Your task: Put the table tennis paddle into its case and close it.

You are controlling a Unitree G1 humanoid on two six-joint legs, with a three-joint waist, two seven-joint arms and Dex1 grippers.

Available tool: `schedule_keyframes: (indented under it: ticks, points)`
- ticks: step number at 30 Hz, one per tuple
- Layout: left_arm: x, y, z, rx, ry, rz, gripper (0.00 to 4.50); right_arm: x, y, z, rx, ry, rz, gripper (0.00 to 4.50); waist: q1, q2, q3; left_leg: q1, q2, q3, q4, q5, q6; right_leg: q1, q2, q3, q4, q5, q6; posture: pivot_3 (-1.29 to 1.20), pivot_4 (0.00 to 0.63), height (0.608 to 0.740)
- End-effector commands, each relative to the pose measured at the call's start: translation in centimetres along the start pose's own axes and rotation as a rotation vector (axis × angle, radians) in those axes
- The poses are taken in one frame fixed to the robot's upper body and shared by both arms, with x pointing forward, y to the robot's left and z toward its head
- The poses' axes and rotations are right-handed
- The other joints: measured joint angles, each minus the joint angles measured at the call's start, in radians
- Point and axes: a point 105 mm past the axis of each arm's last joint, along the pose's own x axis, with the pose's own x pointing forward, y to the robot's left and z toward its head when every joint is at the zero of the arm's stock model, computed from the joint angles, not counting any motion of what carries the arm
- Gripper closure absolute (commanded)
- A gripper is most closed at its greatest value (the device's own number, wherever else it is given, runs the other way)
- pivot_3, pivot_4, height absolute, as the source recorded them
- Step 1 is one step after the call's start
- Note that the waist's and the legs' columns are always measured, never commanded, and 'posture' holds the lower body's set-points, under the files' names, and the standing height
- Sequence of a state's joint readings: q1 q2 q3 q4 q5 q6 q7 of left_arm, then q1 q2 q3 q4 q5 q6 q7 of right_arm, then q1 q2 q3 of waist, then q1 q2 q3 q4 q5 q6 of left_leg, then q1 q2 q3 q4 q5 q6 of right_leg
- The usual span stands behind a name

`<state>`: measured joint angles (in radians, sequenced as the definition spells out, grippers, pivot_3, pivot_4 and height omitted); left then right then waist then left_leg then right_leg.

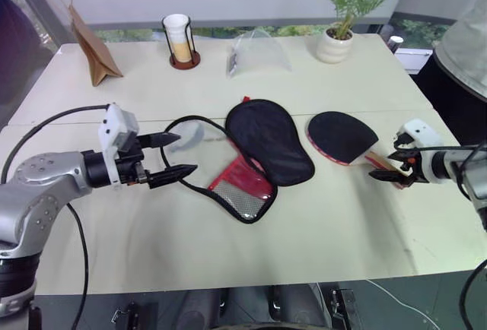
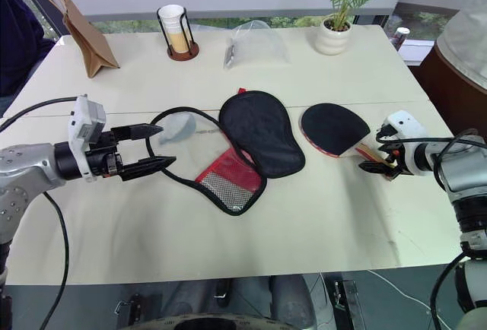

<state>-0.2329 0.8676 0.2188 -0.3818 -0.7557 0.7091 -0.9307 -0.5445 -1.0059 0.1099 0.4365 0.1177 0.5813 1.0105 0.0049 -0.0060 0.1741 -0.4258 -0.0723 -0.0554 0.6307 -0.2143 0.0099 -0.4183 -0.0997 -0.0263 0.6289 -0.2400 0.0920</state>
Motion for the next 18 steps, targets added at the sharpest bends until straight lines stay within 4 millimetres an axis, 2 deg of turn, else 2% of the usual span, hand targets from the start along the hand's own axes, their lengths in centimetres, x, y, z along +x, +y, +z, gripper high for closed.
schedule_keyframes:
  ticks: [1, 3, 4, 7, 12, 14, 18]
  points:
    - [-0.1, 0.0, 0.9, 0.041, -0.021, 0.001, 0.00, 0.1, -0.5, -0.1, 0.013, 0.001, -0.013, 2.39, 0.000, 0.000, 0.000, 0.000, 0.000, 0.000, 0.000, 0.000, 0.000, 0.000, 0.000, 0.000, 0.000, 0.000, 0.000, 0.00, 0.150, 0.734]
    - [-0.2, -0.1, 0.8, 0.040, -0.020, 0.002, 0.00, -0.1, -0.4, 0.2, 0.027, -0.011, -0.004, 3.39, 0.001, 0.000, 0.000, 0.000, 0.000, 0.000, 0.000, 0.000, 0.000, 0.000, 0.000, 0.000, 0.000, 0.000, 0.000, 0.00, 0.150, 0.734]
    - [-0.2, -0.1, 0.8, 0.039, -0.020, 0.003, 0.00, -0.3, -0.4, 0.5, 0.036, -0.019, 0.000, 3.72, 0.002, 0.000, 0.000, 0.000, 0.000, 0.000, 0.001, 0.000, 0.000, 0.000, 0.000, 0.000, 0.000, 0.000, 0.000, 0.00, 0.150, 0.734]
    - [-0.2, -0.1, 0.7, 0.036, -0.020, 0.003, 0.00, -0.9, -0.4, 1.5, 0.055, -0.040, -0.010, 3.70, 0.005, 0.000, 0.000, 0.000, 0.000, 0.000, 0.001, 0.000, 0.000, 0.000, 0.000, 0.000, 0.000, 0.000, 0.000, 0.00, 0.150, 0.734]
    - [-0.1, -0.1, 0.6, 0.032, -0.021, -0.004, 0.00, -3.7, 0.2, 6.5, 0.086, -0.167, -0.050, 3.70, 0.004, 0.003, 0.002, -0.001, 0.000, 0.000, 0.000, 0.000, 0.000, -0.002, 0.000, 0.000, 0.001, 0.000, 0.000, 0.00, 0.150, 0.734]
    - [0.1, -0.1, 0.6, 0.031, -0.022, -0.010, 0.00, -4.5, 1.4, 8.2, 0.072, -0.203, -0.038, 3.70, 0.004, 0.004, 0.003, -0.002, 0.000, 0.000, 0.000, 0.000, 0.000, -0.003, 0.000, 0.001, 0.001, 0.000, 0.000, 0.00, 0.150, 0.734]
    - [0.4, 0.0, 0.6, 0.031, -0.023, -0.023, 0.00, -4.7, 5.7, 11.3, 0.036, -0.250, 0.030, 3.70, 0.005, 0.004, 0.003, -0.002, 0.000, 0.000, -0.002, 0.000, 0.000, -0.004, 0.000, 0.001, 0.001, 0.000, 0.000, 0.00, 0.150, 0.734]
